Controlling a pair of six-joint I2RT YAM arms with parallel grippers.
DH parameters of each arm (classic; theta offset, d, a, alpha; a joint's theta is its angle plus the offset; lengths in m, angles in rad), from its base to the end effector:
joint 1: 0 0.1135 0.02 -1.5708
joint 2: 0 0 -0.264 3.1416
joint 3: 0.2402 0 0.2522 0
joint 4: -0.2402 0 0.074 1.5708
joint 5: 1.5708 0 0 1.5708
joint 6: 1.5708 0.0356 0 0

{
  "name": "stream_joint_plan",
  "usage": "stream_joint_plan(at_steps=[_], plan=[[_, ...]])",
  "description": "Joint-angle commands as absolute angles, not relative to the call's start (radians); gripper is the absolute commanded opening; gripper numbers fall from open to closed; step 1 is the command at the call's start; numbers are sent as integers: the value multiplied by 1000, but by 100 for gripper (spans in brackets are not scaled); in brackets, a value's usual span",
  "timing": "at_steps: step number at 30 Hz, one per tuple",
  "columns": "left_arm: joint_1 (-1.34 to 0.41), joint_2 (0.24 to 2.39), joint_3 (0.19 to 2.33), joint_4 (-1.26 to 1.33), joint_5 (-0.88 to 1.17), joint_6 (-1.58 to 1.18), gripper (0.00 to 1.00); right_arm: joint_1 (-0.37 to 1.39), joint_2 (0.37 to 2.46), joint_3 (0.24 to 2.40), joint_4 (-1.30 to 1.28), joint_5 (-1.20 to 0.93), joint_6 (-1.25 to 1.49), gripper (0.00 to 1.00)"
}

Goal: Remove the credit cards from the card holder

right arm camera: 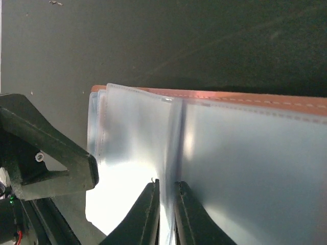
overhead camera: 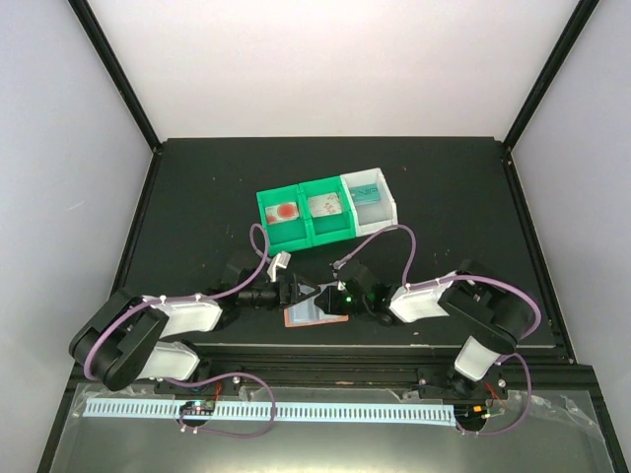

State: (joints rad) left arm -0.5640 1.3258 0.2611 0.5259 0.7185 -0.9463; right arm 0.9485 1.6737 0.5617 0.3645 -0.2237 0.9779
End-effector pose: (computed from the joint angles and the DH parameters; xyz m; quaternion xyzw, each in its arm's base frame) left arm 0.1681 -0.1340 0.1327 0.0156 0.8324 -0.5393 0.1267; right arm 0.1621 0.2395 0.1091 -0.0313 0.9113 0.3849 0.1430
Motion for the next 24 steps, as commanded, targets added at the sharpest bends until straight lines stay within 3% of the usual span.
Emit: stream_joint_plan(at_steps=[1, 6, 15, 24], plan=[[-580, 1309, 267, 594, 745, -980, 97, 957, 1633, 540, 331, -201, 972, 11], [-585, 1318, 276, 582, 740, -973, 96, 956, 1601, 545, 294, -180, 953, 12], [-564, 1161, 318, 225, 568, -850, 97, 971, 1630, 583, 252, -215, 931, 16], [-518, 1119, 295, 157, 543, -828, 97, 987, 1667, 630, 174, -196, 906, 17]])
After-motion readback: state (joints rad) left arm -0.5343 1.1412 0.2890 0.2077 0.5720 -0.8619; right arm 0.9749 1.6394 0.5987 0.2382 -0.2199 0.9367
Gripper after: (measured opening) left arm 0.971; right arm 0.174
